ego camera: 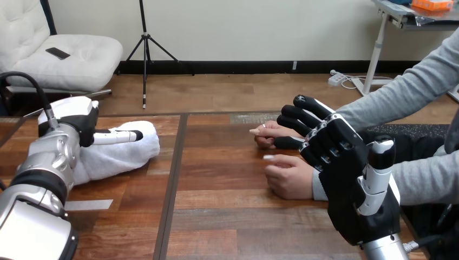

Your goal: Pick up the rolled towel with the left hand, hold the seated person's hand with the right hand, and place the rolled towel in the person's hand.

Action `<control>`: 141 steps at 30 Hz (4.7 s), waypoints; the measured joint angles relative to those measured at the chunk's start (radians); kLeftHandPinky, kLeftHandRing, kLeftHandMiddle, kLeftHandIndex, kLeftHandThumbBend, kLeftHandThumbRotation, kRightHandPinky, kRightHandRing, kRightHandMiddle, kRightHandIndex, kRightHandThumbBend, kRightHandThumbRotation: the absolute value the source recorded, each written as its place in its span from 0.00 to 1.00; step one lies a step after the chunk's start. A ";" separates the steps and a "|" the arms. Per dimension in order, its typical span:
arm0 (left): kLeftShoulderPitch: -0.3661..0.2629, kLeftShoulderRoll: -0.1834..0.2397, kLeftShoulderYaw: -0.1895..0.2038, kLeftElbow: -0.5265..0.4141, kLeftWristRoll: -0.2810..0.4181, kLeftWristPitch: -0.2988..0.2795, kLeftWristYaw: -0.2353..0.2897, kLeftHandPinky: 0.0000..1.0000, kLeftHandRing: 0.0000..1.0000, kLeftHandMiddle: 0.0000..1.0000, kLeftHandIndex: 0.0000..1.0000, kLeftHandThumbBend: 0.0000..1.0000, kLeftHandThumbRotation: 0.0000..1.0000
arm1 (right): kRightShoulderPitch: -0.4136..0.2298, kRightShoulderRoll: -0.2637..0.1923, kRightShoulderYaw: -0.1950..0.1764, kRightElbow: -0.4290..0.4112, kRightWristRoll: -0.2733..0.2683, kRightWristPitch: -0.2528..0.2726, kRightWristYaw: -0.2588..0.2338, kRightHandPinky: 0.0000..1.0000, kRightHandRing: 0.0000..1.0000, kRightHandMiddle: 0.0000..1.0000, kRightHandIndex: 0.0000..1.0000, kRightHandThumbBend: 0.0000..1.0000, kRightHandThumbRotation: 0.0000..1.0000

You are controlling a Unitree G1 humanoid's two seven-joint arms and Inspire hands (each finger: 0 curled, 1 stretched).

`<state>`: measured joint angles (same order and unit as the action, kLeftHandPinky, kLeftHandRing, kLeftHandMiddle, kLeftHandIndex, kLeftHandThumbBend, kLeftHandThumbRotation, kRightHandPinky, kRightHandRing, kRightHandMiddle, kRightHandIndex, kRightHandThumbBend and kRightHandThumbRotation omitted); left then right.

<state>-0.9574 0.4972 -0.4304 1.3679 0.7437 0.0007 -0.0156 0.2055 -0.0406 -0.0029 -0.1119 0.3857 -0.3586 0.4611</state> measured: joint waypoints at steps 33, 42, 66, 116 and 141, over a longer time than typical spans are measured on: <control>0.000 -0.055 -0.027 0.001 0.001 0.005 -0.001 1.00 1.00 1.00 1.00 0.94 0.91 | 0.043 0.002 0.002 -0.006 0.014 -0.002 0.000 0.63 0.78 0.78 0.78 0.90 1.00; 0.000 -0.074 -0.032 0.001 0.002 0.005 -0.006 1.00 1.00 1.00 1.00 0.98 0.91 | 0.062 0.002 0.002 -0.032 0.034 -0.002 0.001 0.61 0.77 0.78 0.78 0.89 1.00; 0.000 -0.088 -0.060 0.001 -0.001 -0.006 -0.022 1.00 1.00 1.00 1.00 1.00 0.90 | 0.066 0.002 0.006 -0.074 0.073 -0.002 0.021 0.62 0.79 0.79 0.78 0.89 1.00; 0.008 -0.107 -0.060 0.001 -0.038 0.007 -0.041 1.00 1.00 1.00 1.00 0.89 0.83 | 0.083 -0.001 0.004 -0.078 0.086 -0.002 0.035 0.64 0.80 0.79 0.78 0.89 1.00; 0.000 -0.108 -0.060 -0.001 -0.066 0.053 -0.112 1.00 1.00 1.00 1.00 0.87 0.82 | 0.090 -0.002 0.000 -0.081 0.086 -0.012 0.035 0.64 0.80 0.80 0.78 0.89 1.00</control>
<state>-0.9574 0.3893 -0.4900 1.3671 0.6776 0.0535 -0.1275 0.2952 -0.0424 -0.0025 -0.1933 0.4716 -0.3708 0.4960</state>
